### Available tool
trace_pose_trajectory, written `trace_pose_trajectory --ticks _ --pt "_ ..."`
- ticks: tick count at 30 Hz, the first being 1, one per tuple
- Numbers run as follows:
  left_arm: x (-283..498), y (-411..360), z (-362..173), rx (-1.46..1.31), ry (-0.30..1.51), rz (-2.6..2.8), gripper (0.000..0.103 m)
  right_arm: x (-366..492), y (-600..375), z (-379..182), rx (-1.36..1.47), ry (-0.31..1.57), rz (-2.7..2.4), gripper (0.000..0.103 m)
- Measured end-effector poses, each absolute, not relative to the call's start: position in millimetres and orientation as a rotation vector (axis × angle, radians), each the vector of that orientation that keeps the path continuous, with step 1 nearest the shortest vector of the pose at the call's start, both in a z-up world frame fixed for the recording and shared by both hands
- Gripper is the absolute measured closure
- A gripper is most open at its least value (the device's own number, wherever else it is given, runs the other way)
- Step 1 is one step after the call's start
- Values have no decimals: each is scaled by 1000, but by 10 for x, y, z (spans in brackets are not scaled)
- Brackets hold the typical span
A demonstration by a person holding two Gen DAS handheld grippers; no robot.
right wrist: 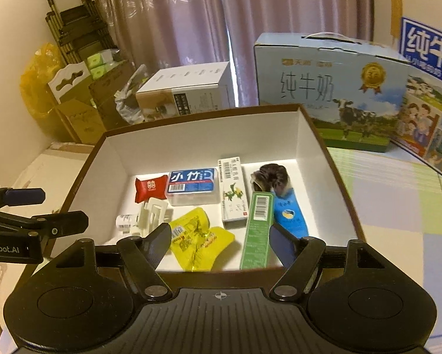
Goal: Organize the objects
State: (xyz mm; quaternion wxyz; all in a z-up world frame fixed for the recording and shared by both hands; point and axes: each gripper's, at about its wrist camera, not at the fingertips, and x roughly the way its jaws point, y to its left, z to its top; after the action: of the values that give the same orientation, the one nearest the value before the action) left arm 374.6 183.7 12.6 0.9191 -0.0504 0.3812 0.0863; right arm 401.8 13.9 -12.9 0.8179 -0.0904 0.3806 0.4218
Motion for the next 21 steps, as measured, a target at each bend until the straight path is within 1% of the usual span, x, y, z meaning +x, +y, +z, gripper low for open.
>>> trace_pose_trajectory --ticks 3,14,21 --pt "3627 1786 179 -119 770 189 1 3954 27 -77 -188 804 894 33" --pt "3126 1476 364 -149 753 261 1 3685 -417 114 -172 782 924 32" --pt "2830 1104 451 -137 742 306 1 3507 -774 213 -166 775 955 32"
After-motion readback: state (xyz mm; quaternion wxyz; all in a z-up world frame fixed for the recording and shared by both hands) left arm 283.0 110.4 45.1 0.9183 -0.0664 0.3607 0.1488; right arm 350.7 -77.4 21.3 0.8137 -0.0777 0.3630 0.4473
